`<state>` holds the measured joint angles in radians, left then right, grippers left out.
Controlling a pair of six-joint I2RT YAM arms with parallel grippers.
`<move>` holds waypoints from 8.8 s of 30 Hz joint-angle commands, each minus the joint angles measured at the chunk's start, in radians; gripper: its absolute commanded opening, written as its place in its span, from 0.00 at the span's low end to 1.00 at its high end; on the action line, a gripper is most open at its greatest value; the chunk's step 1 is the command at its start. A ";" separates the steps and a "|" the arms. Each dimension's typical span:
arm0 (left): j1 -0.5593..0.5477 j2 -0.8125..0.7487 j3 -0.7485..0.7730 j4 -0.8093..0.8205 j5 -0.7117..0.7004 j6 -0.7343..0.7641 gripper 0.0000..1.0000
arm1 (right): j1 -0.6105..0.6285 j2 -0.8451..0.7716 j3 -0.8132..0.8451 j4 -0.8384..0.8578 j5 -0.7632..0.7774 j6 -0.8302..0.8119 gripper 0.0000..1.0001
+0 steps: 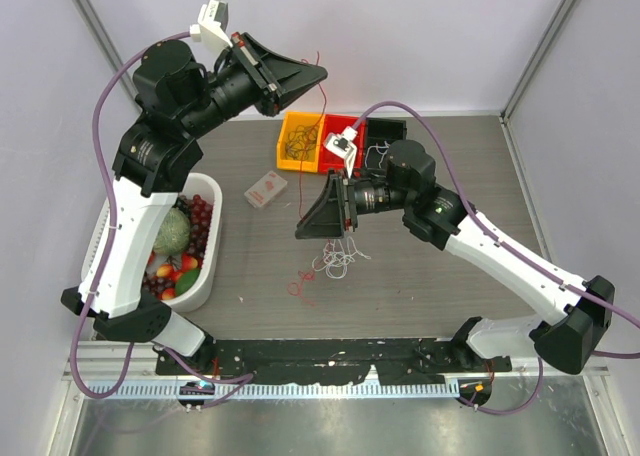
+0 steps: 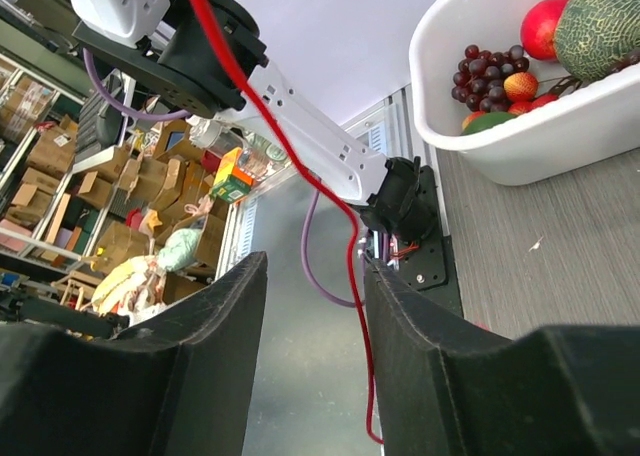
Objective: Untangle the cables
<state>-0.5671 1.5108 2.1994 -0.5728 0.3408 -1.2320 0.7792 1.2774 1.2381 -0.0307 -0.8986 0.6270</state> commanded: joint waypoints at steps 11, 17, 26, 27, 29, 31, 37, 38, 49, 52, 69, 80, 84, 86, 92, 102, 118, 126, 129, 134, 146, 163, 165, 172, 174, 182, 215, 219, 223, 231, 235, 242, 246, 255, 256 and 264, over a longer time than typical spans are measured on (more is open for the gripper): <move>0.029 -0.129 -0.269 -0.173 -0.109 0.118 0.00 | 0.008 -0.168 0.139 -0.123 0.271 -0.053 0.01; -0.085 -0.146 -0.503 -0.119 -0.066 0.098 0.00 | 0.009 -0.194 0.185 -0.055 0.533 -0.059 0.01; -0.192 -0.104 -0.675 -0.047 -0.013 0.063 0.00 | 0.006 -0.167 0.288 0.018 0.630 -0.055 0.01; -0.192 -0.110 -0.679 -0.048 -0.023 0.072 0.00 | 0.006 -0.167 0.294 0.002 0.632 -0.056 0.01; -0.188 -0.130 -0.681 -0.067 -0.045 0.109 0.10 | 0.008 -0.171 0.311 -0.038 0.626 -0.073 0.01; -0.185 -0.159 -0.684 -0.087 -0.086 0.150 0.27 | 0.008 -0.185 0.319 -0.090 0.621 -0.096 0.01; -0.133 -0.322 -0.790 -0.078 -0.226 0.222 0.73 | 0.008 -0.236 0.297 -0.170 0.632 -0.108 0.01; -0.122 -0.355 -0.806 -0.073 -0.246 0.248 0.75 | 0.008 -0.237 0.297 -0.181 0.633 -0.107 0.01; -0.106 -0.655 -0.981 0.219 -0.367 0.525 1.00 | 0.009 -0.201 0.379 -0.279 0.704 -0.073 0.01; -0.120 -0.644 -0.966 0.333 -0.245 0.594 0.99 | 0.008 -0.175 0.402 -0.308 0.719 -0.061 0.01; -0.448 -0.446 -0.791 0.479 -0.482 0.907 0.74 | 0.006 -0.078 0.504 -0.400 0.771 -0.047 0.01; -0.447 -0.618 -0.802 0.214 -0.684 0.841 0.81 | -0.083 0.114 0.523 -0.307 0.864 -0.153 0.01; -0.447 -0.647 -0.755 0.130 -0.672 0.798 0.82 | -0.211 0.183 0.466 -0.198 0.724 -0.119 0.01; -0.447 -0.659 -0.741 0.104 -0.657 0.781 0.82 | -0.257 0.223 0.449 -0.149 0.652 -0.127 0.01; -0.447 -0.664 -0.707 0.042 -0.649 0.781 0.84 | -0.308 0.393 0.478 -0.040 0.538 -0.197 0.01; -0.448 -0.661 -0.624 -0.025 -0.712 0.876 0.87 | -0.380 0.687 0.688 -0.032 0.521 -0.274 0.01; -0.445 -0.664 -0.561 -0.073 -0.803 1.031 0.94 | -0.405 0.915 0.978 -0.107 0.553 -0.314 0.01; -0.447 -0.656 -0.553 -0.094 -0.778 1.054 0.96 | -0.394 1.025 0.943 -0.021 0.569 -0.257 0.01; -0.445 -0.663 -0.560 -0.099 -0.778 1.056 0.96 | -0.385 1.034 0.893 -0.044 0.654 -0.251 0.01; -0.445 -0.681 -0.569 -0.108 -0.790 1.048 0.96 | -0.382 1.017 0.837 -0.178 0.815 -0.216 0.01; -0.447 -0.670 -0.581 -0.108 -0.783 1.043 0.96 | -0.347 1.229 1.113 -0.432 1.033 -0.208 0.03; -0.447 -0.630 -0.589 -0.105 -0.769 0.953 0.96 | -0.305 1.085 1.222 -0.771 1.098 -0.262 0.66; -0.447 -0.618 -0.581 -0.113 -0.758 0.933 0.96 | -0.305 1.071 1.229 -0.790 1.107 -0.285 0.70; -0.447 -0.606 -0.578 -0.148 -0.761 0.849 0.96 | -0.305 1.048 1.235 -0.785 1.129 -0.349 0.73; -0.447 -0.610 -0.584 -0.150 -0.761 0.823 0.96 | -0.301 1.054 1.229 -0.759 1.097 -0.366 0.73; -0.448 -0.624 -0.587 -0.197 -0.773 0.772 0.95 | -0.265 1.181 1.286 -0.626 1.137 -0.369 0.65; -0.320 -0.170 -1.055 0.011 -0.295 0.316 0.55 | -0.248 0.146 -0.262 -0.443 0.544 -0.182 0.54; -0.304 -0.071 -1.104 0.040 -0.318 0.356 0.52 | -0.255 0.172 -0.284 -0.417 0.523 -0.176 0.52; -0.283 0.018 -1.086 0.016 -0.368 0.480 0.50 | -0.258 0.209 -0.259 -0.413 0.529 -0.216 0.52; -0.266 0.147 -0.991 -0.018 -0.298 0.572 0.58 | -0.262 0.348 -0.140 -0.433 0.587 -0.274 0.51; -0.243 0.179 -0.966 0.013 -0.296 0.496 0.51 | -0.262 0.407 -0.080 -0.459 0.641 -0.288 0.47; -0.191 0.296 -0.880 -0.042 -0.264 0.385 0.38 | -0.265 0.471 -0.083 -0.436 0.607 -0.262 0.38; -0.186 0.348 -0.834 -0.056 -0.253 0.384 0.39 | -0.265 0.487 -0.089 -0.423 0.593 -0.254 0.31; -0.182 0.427 -0.767 -0.147 -0.280 0.411 0.36 | -0.264 0.496 -0.118 -0.399 0.553 -0.240 0.22; -0.182 0.425 -0.768 -0.154 -0.273 0.411 0.36 | -0.259 0.494 -0.120 -0.396 0.553 -0.240 0.22; -0.178 0.299 -0.854 -0.127 -0.286 0.430 0.59 | -0.253 0.491 -0.117 -0.400 0.544 -0.242 0.19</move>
<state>-0.7506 1.9045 1.3781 -0.7097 0.0612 -0.8185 0.5163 1.7786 1.1194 -0.4587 -0.3370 0.3771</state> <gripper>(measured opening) 0.572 0.210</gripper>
